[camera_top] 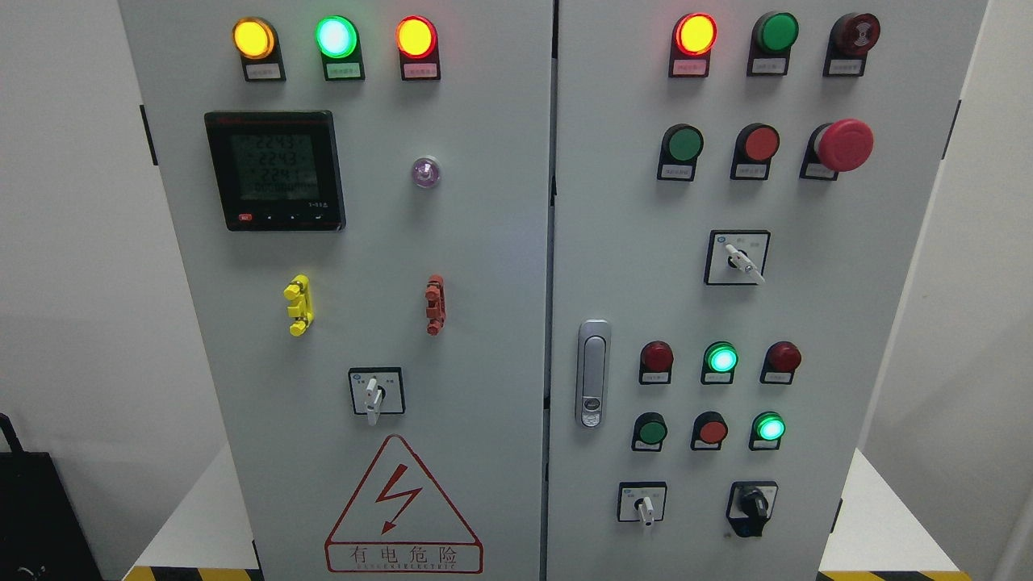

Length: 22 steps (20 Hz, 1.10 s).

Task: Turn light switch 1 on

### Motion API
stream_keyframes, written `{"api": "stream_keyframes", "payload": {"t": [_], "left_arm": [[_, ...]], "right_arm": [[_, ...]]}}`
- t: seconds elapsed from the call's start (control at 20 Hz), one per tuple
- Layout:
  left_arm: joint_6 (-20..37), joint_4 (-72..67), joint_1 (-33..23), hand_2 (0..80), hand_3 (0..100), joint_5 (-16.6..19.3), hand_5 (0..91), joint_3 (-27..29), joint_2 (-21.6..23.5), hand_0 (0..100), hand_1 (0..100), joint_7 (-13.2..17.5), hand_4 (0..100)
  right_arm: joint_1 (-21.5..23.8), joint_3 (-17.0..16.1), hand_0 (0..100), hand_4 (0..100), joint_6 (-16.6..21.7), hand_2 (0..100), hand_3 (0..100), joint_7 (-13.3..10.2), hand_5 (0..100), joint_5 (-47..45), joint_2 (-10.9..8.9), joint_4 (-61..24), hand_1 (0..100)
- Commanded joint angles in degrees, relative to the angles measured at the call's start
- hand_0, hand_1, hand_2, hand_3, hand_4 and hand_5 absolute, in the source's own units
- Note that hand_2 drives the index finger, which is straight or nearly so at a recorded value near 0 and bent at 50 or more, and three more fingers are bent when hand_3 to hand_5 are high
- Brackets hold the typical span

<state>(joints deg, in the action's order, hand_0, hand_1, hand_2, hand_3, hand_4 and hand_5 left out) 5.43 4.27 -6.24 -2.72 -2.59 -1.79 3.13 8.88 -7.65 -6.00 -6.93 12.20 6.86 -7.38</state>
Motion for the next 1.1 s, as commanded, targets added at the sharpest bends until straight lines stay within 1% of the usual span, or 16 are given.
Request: {"api": "stream_keyframes", "payload": {"t": [0.0, 0.35, 0.5, 0.6, 0.65, 0.8, 0.85, 0.9, 0.95, 1.05], "left_arm": [[0.0, 0.0, -0.1, 0.0, 0, -0.1, 0.0, 0.0, -0.6, 29, 0, 0.0, 0], [0.0, 0.0, -0.1, 0.0, 0, 0.0, 0.0, -0.1, -0.6, 29, 0, -0.1, 0], [2.6, 2.8, -0.3, 0.0, 0, 0.1, 0.0, -0.2, -0.6, 29, 1, -1.1, 2], [2.9, 10.9, -4.9, 0.0, 1, 0.2, 0.0, 0.0, -0.5, 29, 2, -2.5, 7], [2.9, 15.5, -6.8, 0.0, 3, 0.2, 0.0, 0.0, -0.3, 28, 2, -2.6, 9], [3.3, 25.3, -9.9, 0.0, 7, 0.2, 0.0, 0.1, 0.8, 28, 4, -2.9, 12], [4.1, 28.9, -11.1, 0.0, 8, 0.2, 0.0, 0.1, 1.3, 28, 4, -3.4, 13], [5.8, 33.2, -13.0, 0.0, 9, 0.2, 0.0, 0.2, 2.2, 28, 5, -3.9, 14], [8.1, 37.0, -15.1, 0.0, 13, 0.1, 0.0, 0.3, 3.2, 28, 6, -3.8, 17], [13.5, 42.4, -16.8, 0.0, 15, 0.2, 0.0, 1.1, 4.1, 29, 8, -4.0, 20]], "right_arm": [[0.0, 0.0, 5, 0, 0.0, 0, 0, 0.1, 0, -0.1, 0.00, 0.0, 0], [0.0, 0.0, 5, 0, 0.0, 0, 0, 0.0, 0, 0.0, 0.00, 0.0, 0], [0.0, 0.0, 5, 0, 0.0, 0, 0, 0.1, 0, 0.0, 0.00, 0.0, 0], [0.0, 0.0, 5, 0, 0.0, 0, 0, 0.1, 0, 0.0, 0.00, 0.0, 0], [0.0, 0.0, 5, 0, 0.0, 0, 0, 0.1, 0, -0.1, 0.00, 0.0, 0], [0.0, 0.0, 5, 0, 0.0, 0, 0, 0.1, 0, -0.1, 0.00, 0.0, 0], [0.0, 0.0, 5, 0, 0.0, 0, 0, 0.0, 0, 0.0, 0.00, 0.0, 0], [0.0, 0.0, 5, 0, 0.0, 0, 0, 0.1, 0, 0.0, 0.00, 0.0, 0], [0.0, 0.0, 5, 0, 0.0, 0, 0, 0.0, 0, 0.0, 0.00, 0.0, 0], [0.0, 0.0, 5, 0, 0.0, 0, 0, 0.1, 0, 0.0, 0.00, 0.0, 0]]}}
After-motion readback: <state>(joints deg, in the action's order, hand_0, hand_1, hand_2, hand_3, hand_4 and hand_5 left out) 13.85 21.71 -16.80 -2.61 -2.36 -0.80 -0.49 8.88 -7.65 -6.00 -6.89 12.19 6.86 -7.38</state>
